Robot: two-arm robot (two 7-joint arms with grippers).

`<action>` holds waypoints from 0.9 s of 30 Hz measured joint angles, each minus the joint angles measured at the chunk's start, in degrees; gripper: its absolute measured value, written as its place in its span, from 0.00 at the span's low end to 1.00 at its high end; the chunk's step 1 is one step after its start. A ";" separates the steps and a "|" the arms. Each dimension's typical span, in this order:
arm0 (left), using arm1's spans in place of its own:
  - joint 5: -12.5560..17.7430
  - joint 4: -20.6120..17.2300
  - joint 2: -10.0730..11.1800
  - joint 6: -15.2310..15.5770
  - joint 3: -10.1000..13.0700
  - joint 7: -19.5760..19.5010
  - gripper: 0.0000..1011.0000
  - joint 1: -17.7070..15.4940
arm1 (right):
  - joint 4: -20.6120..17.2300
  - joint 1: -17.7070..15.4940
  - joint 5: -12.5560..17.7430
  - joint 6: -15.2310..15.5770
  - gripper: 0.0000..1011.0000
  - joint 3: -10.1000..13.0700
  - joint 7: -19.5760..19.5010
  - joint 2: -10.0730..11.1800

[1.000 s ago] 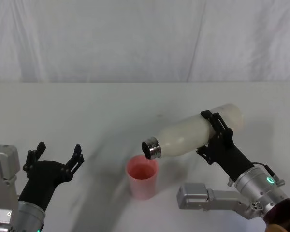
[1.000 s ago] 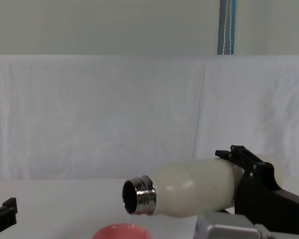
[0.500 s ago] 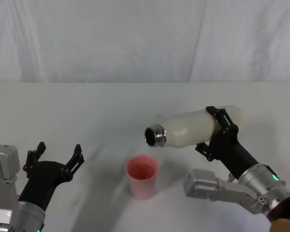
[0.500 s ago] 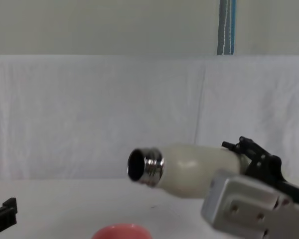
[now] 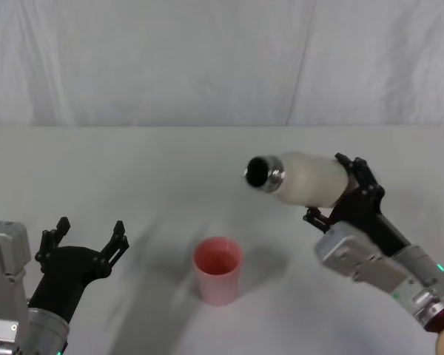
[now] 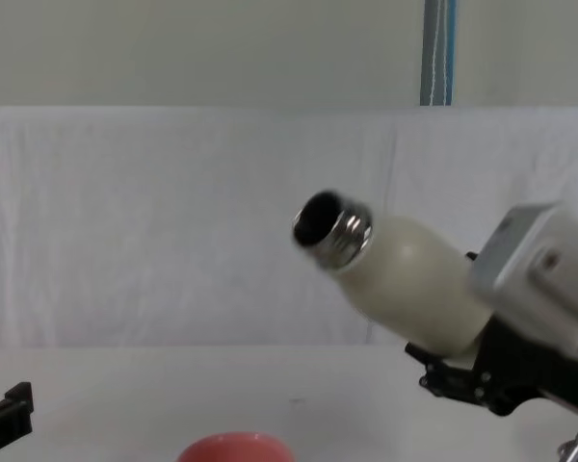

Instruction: Grasp the thermos with one hand and pour water into the cup lid.

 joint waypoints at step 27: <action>0.00 0.00 0.00 0.00 0.00 0.00 0.99 0.00 | -2.56 -4.93 34.84 1.20 0.96 12.52 13.27 -6.20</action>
